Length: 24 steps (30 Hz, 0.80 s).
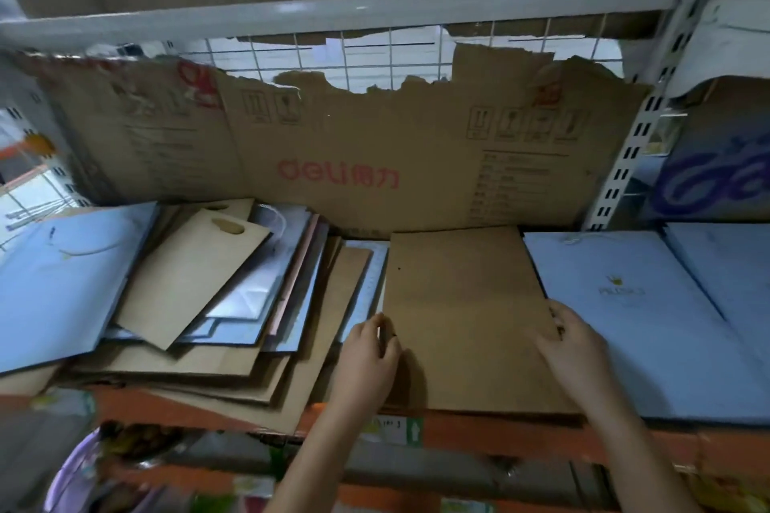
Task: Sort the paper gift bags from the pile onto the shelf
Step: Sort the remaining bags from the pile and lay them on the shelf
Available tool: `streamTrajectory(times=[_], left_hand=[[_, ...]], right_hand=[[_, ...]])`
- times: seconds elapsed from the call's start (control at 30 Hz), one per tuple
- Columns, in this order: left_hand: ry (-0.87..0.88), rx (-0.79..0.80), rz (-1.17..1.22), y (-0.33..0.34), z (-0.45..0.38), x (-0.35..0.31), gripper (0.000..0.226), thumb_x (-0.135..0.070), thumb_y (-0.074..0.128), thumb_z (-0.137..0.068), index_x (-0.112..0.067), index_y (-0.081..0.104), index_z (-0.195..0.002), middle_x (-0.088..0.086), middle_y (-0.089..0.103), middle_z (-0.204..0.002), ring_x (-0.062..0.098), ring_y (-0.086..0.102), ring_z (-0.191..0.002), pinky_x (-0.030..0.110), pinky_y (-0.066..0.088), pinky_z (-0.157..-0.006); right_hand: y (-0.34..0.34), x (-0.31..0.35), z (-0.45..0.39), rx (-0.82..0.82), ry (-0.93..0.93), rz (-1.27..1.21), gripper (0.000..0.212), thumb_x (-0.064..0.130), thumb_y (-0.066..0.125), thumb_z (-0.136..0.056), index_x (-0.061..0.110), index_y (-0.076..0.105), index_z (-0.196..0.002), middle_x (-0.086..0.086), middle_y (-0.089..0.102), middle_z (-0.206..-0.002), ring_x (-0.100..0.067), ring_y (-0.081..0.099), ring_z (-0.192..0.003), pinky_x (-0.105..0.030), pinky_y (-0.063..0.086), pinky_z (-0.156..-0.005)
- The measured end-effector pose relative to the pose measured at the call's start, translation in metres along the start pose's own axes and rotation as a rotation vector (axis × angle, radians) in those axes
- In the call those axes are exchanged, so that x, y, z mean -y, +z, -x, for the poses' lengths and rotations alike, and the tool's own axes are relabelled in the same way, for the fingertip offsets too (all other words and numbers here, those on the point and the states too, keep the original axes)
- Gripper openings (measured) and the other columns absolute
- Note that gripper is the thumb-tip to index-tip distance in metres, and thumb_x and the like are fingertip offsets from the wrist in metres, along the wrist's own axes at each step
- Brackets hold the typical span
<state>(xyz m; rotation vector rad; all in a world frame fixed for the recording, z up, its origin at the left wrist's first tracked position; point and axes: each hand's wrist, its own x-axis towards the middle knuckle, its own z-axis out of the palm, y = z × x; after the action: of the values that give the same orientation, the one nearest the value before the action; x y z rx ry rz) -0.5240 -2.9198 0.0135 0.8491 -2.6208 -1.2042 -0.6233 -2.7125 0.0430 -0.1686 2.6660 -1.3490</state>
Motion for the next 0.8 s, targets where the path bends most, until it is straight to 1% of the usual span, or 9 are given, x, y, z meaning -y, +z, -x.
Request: streamTrajectory(times=[0.07,0.13,0.23,0.3,0.43,0.53,0.63,0.73,0.8], left_hand=[[0.045,-0.016,-0.084,-0.004,0.001,0.000,0.050,-0.033,0.043,-0.097,-0.019,0.033,-0.144,0.001,0.044,-0.139,0.017,0.049,-0.118,0.032,0.045,-0.098],[0.095,-0.036,-0.131,-0.012,0.004,-0.001,0.050,-0.034,0.041,-0.097,-0.020,0.032,-0.144,0.000,0.043,-0.142,0.015,0.048,-0.122,0.028,0.043,-0.099],[0.160,-0.091,-0.123,-0.034,0.010,0.000,0.047,-0.032,0.042,-0.097,-0.024,0.034,-0.143,-0.004,0.044,-0.141,0.012,0.050,-0.119,0.024,0.043,-0.095],[0.220,-0.129,-0.135,-0.057,0.012,0.003,0.044,-0.028,0.043,-0.097,-0.024,0.038,-0.141,-0.005,0.045,-0.140,0.010,0.048,-0.121,0.023,0.041,-0.099],[0.258,-0.219,-0.184,-0.122,0.015,0.029,0.039,-0.025,0.046,-0.096,-0.024,0.047,-0.135,-0.007,0.050,-0.135,0.010,0.049,-0.119,0.026,0.042,-0.099],[0.178,-0.297,-0.154,-0.176,0.015,0.069,0.032,-0.021,0.048,-0.095,-0.021,0.056,-0.126,-0.002,0.058,-0.125,0.015,0.055,-0.112,0.029,0.043,-0.095],[0.050,-0.402,-0.194,-0.232,0.012,0.119,0.028,-0.019,0.051,-0.094,-0.018,0.061,-0.120,0.003,0.062,-0.118,0.022,0.057,-0.109,0.033,0.043,-0.092],[-0.164,-0.499,-0.291,-0.286,0.009,0.171,0.032,-0.021,0.052,-0.093,-0.015,0.059,-0.124,0.009,0.060,-0.125,0.028,0.054,-0.113,0.035,0.038,-0.094],[-0.319,-0.548,-0.296,-0.318,0.010,0.206,0.042,-0.028,0.053,-0.092,-0.011,0.052,-0.130,0.014,0.057,-0.128,0.031,0.051,-0.117,0.036,0.036,-0.098]], right_hand=[[0.004,-0.001,-0.003,0.002,0.014,0.113,0.053,0.019,0.054,-0.092,0.008,0.037,-0.140,-0.015,0.051,-0.135,-0.029,0.053,-0.115,-0.034,0.045,-0.093],[0.007,0.000,-0.003,-0.016,-0.008,0.274,0.054,0.023,0.052,-0.092,0.005,0.035,-0.141,-0.018,0.050,-0.135,-0.032,0.050,-0.120,-0.038,0.044,-0.099],[0.010,0.010,0.001,-0.057,-0.070,0.501,0.050,0.024,0.047,-0.094,0.001,0.038,-0.137,-0.020,0.054,-0.127,-0.033,0.054,-0.111,-0.036,0.045,-0.089],[0.013,0.020,0.004,-0.082,-0.097,0.569,0.047,0.024,0.045,-0.094,0.000,0.043,-0.135,-0.021,0.056,-0.122,-0.034,0.056,-0.106,-0.036,0.046,-0.084],[0.042,0.061,0.015,-0.015,-0.144,0.502,0.047,0.027,0.044,-0.095,0.004,0.042,-0.136,-0.017,0.052,-0.133,-0.031,0.051,-0.117,-0.036,0.044,-0.090],[0.087,0.107,0.024,0.118,-0.243,0.368,0.045,0.027,0.047,-0.095,0.009,0.044,-0.136,-0.011,0.050,-0.136,-0.025,0.048,-0.122,-0.031,0.040,-0.095],[0.142,0.151,0.025,0.288,-0.384,0.298,0.038,0.024,0.050,-0.094,0.013,0.051,-0.130,-0.006,0.058,-0.126,-0.020,0.055,-0.112,-0.026,0.043,-0.087],[0.192,0.187,0.025,0.431,-0.430,0.259,0.036,0.030,0.050,-0.094,0.016,0.055,-0.126,-0.003,0.059,-0.124,-0.018,0.056,-0.109,-0.027,0.045,-0.087],[0.220,0.204,0.024,0.433,-0.418,0.279,0.041,0.036,0.050,-0.093,0.013,0.054,-0.127,-0.007,0.056,-0.126,-0.022,0.052,-0.113,-0.029,0.043,-0.089]])
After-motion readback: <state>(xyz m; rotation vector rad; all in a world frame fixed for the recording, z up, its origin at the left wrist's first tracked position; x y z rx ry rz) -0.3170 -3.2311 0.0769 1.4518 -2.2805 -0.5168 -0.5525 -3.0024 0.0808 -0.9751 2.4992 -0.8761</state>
